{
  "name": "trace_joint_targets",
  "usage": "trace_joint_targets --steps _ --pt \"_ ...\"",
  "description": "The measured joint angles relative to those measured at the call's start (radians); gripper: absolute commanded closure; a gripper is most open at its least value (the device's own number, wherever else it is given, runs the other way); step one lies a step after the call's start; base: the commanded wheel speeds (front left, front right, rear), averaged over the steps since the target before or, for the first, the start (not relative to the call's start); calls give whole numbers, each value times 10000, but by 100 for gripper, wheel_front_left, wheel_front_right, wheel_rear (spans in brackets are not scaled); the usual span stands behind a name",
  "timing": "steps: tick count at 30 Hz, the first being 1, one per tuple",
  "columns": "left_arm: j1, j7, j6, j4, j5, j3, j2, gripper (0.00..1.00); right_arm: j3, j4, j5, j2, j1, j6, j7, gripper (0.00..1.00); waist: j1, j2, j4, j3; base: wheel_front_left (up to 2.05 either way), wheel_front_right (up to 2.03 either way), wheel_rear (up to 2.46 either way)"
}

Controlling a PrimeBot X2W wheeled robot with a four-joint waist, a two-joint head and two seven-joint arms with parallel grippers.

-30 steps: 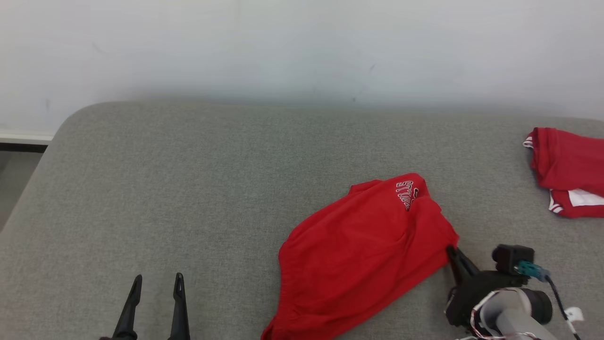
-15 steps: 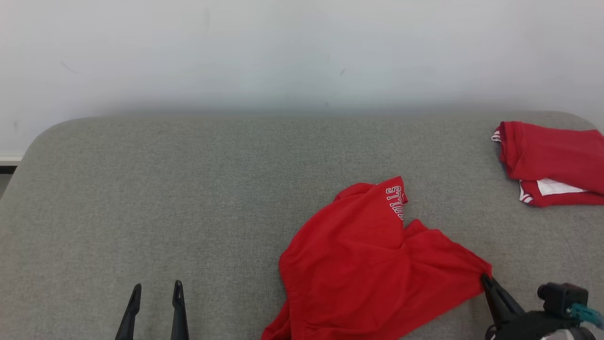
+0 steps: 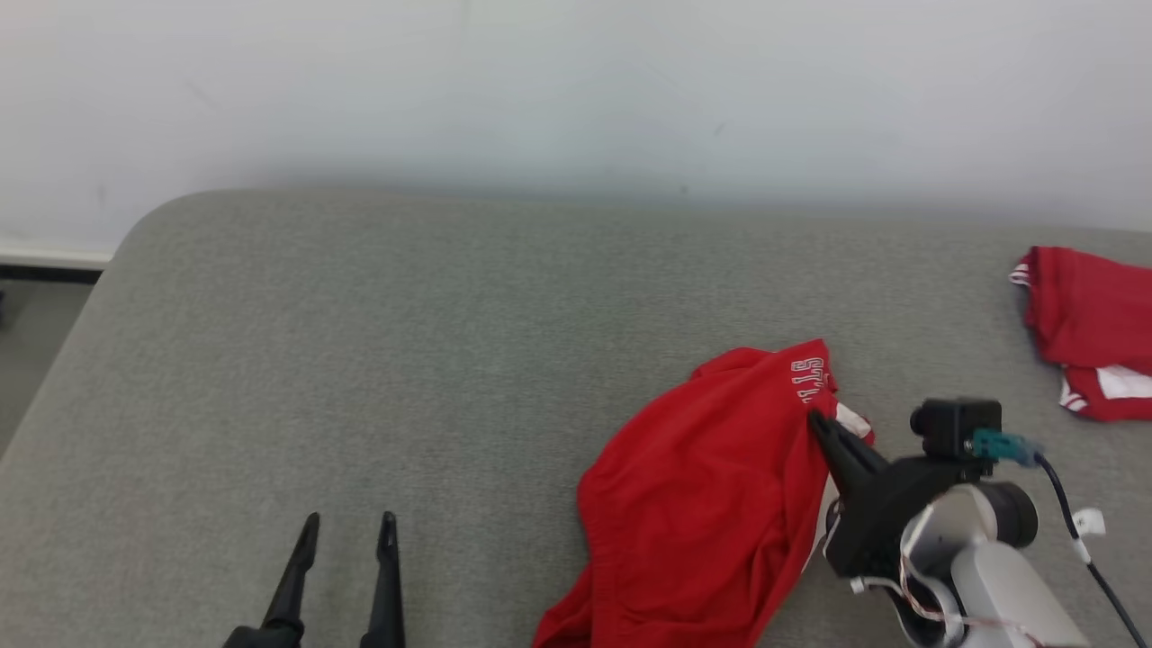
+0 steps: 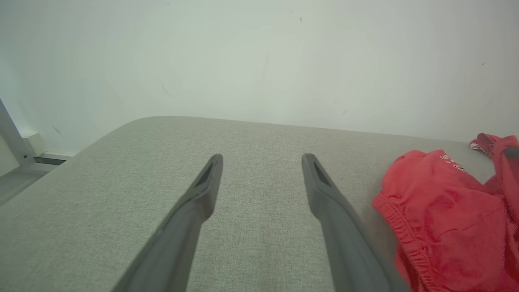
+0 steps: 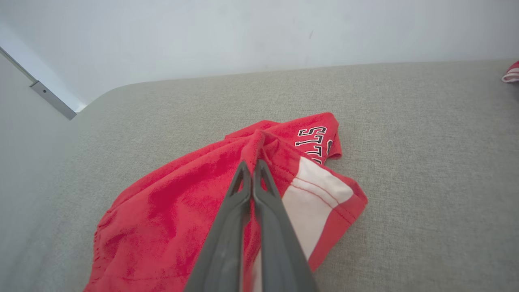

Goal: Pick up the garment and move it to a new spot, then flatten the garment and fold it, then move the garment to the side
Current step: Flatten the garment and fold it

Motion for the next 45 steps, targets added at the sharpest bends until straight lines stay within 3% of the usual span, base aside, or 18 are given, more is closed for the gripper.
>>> trace_joint_targets --steps 10,12,20,31,37,45 --pt "-459 0 -59 284 -205 -663 -6 0 63 4360 -608 399 -2481 -2 -1181 100 1 0 980 267 0 0 0" --pt "-500 2 -42 316 -219 -744 -4 0 173 4970 -610 464 -2770 -2 -1501 0 1 0 1091 325 0 0 0" --pt "-507 2 4 380 -184 -646 -6 0 1198 5630 -144 495 -3299 -2 -2920 0 1 1 870 268 0 0 0" --pt "-19 2 -360 558 150 -1003 -4 0 2046 3530 1154 -765 -2422 -2 -4090 0 -1 0 256 -142 0 0 0" --pt "309 2 -690 1103 226 -2010 -10 0 1887 2608 1139 -1528 -1555 -2 -3933 0 -1 0 -37 -176 0 0 0" --pt "327 2 -878 2015 92 -3405 121 0 2146 2155 662 -2598 -696 0 -2905 0 0 0 -234 178 0 0 0"
